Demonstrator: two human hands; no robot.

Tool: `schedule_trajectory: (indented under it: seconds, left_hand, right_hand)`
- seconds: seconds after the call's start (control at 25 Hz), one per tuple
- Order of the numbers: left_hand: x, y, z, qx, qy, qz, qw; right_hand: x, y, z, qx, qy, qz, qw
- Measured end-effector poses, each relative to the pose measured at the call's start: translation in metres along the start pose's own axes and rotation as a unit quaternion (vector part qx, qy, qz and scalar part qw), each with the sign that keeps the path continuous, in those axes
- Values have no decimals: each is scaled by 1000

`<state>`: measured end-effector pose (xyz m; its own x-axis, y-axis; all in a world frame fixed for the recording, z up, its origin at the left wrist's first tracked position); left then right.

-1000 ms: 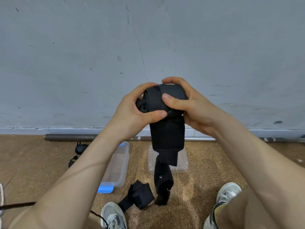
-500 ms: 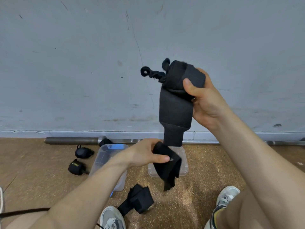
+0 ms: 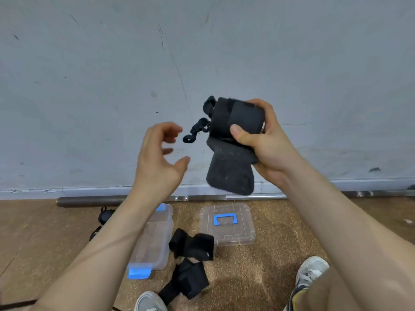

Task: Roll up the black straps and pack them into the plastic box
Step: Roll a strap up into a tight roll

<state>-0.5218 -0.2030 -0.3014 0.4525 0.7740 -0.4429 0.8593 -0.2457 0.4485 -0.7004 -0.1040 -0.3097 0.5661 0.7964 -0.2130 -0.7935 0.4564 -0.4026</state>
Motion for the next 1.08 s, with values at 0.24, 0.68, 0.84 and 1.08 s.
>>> schedule_trajectory:
  seconds: [0.24, 0.68, 0.84, 1.08]
  left_hand:
    - [27, -17, -45, -96, -212, 64, 970]
    - [41, -10, -50, -109, -228, 117, 961]
    - [20, 3, -36, -4, -101, 42, 994]
    - [12, 9, -11, 83, 88, 18, 992]
  right_hand:
    - [7, -13, -13, 55, -21, 43, 997]
    - [16, -21, -36, 169, -54, 86, 980]
    - [17, -30, -41, 197, -65, 129, 970]
    - [24, -39, -50, 104, -122, 169, 972]
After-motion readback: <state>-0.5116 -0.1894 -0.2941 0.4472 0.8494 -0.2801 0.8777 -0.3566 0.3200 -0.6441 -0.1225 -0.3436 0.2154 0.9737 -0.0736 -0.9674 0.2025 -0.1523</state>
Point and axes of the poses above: each hand's wrist, its own x-axis away from the middle knuckle, its own y-axis out of the back of the hand, z = x × y, the point moved 7 cm from there along -x, towards the middle knuckle, and after that the axes turned 6 degrees about y, right-handed, at the moved point
